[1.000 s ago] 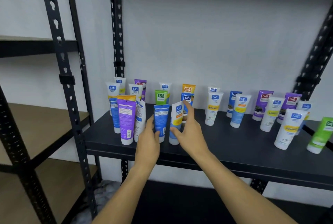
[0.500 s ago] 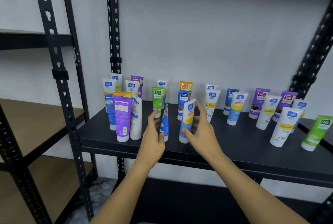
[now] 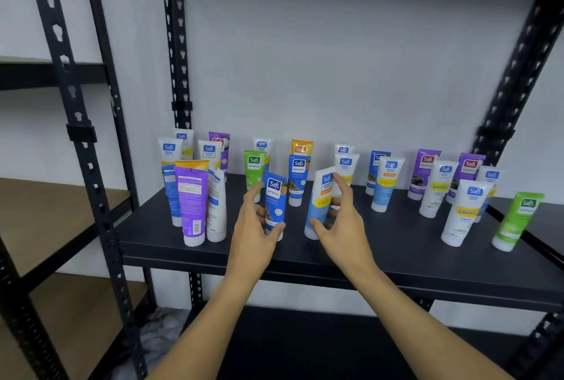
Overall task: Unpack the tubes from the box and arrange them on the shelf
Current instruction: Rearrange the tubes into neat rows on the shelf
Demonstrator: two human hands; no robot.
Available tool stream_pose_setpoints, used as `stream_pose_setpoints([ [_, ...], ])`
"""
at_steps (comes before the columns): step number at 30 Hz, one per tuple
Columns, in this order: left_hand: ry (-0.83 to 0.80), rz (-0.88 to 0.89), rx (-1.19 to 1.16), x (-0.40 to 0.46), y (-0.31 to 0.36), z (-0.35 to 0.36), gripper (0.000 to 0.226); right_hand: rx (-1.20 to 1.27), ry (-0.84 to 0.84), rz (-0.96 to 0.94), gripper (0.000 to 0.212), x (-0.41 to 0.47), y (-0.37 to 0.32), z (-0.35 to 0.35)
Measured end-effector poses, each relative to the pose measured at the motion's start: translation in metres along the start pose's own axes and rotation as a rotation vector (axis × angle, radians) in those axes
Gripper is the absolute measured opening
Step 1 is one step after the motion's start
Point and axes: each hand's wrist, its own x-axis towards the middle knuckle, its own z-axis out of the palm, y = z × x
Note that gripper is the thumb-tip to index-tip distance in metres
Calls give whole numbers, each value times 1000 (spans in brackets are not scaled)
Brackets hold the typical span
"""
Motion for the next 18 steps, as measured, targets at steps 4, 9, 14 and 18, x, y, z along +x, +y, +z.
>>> stream_pose_setpoints([
  [4, -24, 29, 6, 3, 12, 20, 85, -12, 118, 23, 95, 4, 14, -28],
  [9, -49, 36, -3, 6, 29, 55, 86, -53, 204, 55, 95, 5, 31, -66],
  [14, -60, 59, -8, 5, 43, 84, 89, -106, 277, 102, 96, 7, 52, -92],
  [18, -49, 64, 53, 6, 45, 102, 92, -174, 318, 117, 94, 6, 62, -102],
])
